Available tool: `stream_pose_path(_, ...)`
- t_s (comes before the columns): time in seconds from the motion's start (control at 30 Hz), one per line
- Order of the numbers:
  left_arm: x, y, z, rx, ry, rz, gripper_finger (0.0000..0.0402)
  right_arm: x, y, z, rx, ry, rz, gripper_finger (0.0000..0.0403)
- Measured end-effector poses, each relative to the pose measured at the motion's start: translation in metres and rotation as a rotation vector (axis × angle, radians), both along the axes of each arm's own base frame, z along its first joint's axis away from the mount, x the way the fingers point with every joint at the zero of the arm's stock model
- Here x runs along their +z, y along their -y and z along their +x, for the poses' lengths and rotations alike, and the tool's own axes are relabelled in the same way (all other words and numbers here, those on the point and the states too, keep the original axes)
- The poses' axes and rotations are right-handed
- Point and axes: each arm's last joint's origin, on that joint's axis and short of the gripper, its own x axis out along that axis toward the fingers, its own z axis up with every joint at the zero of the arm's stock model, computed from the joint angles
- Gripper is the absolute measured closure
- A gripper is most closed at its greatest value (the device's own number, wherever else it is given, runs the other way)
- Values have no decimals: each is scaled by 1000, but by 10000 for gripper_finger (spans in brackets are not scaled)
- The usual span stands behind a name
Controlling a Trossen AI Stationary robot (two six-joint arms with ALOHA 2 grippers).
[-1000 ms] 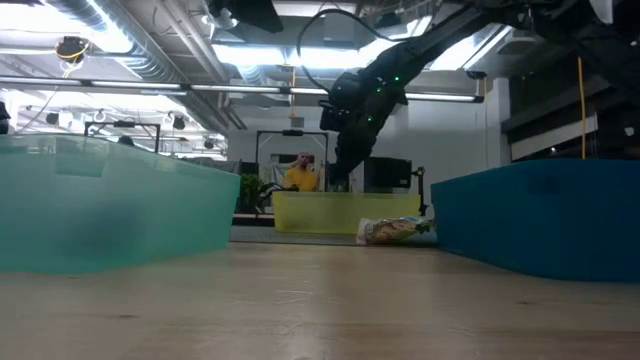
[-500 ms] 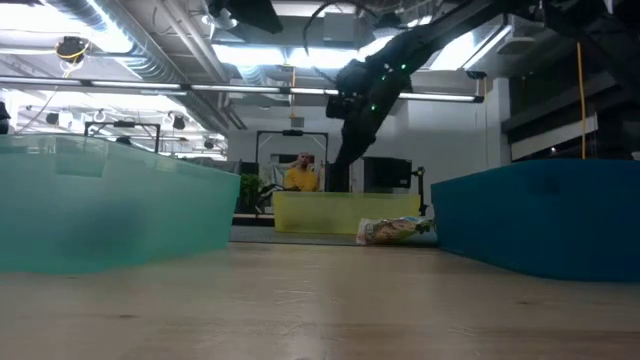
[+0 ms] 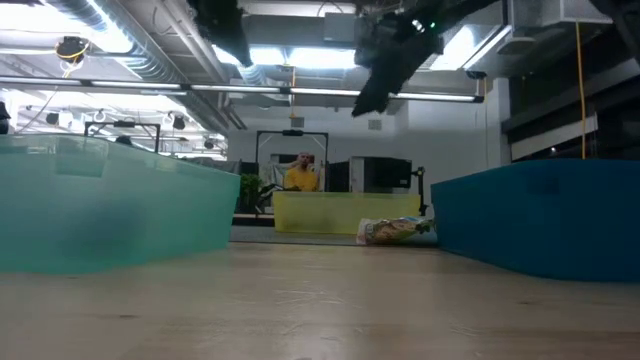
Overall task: Pick and place Granola Bars by type
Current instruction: Put the yellow granola bar into the blue bin
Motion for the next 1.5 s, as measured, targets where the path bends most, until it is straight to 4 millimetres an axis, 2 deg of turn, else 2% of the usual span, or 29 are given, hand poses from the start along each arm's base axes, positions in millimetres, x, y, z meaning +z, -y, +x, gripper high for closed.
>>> stream_pose_path(0.1, -7, 2, -3, -83, -72, -22, 329, 6, -20, -6, 88, 14, 18, 195)
stream_pose_path(0.27, -30, 4, -4, -194, -185, -39, 329, 1, -53, -19, 117, -11, -62, 195)
stream_pose_path(0.4, -54, 6, -6, -264, -264, -69, 329, -5, -76, -39, 50, 20, -133, 195)
stream_pose_path(0.63, -90, 10, -12, -403, -370, -137, 329, 0, -109, -77, -113, 221, -168, 195)
stream_pose_path(0.87, -118, 15, -16, -563, -399, -188, 329, 7, -137, -100, -181, 351, -139, 195)
stream_pose_path(1.1, -148, 17, -23, -624, -419, -210, 329, 11, -153, -101, -214, 370, -108, 195)
stream_pose_path(1.23, -160, 19, -25, -636, -400, -227, 322, 10, -159, -98, -226, 364, -95, 195)
stream_pose_path(1.5, -162, 17, -24, -639, -403, -181, 247, 11, -168, -95, -250, 368, -95, 195)
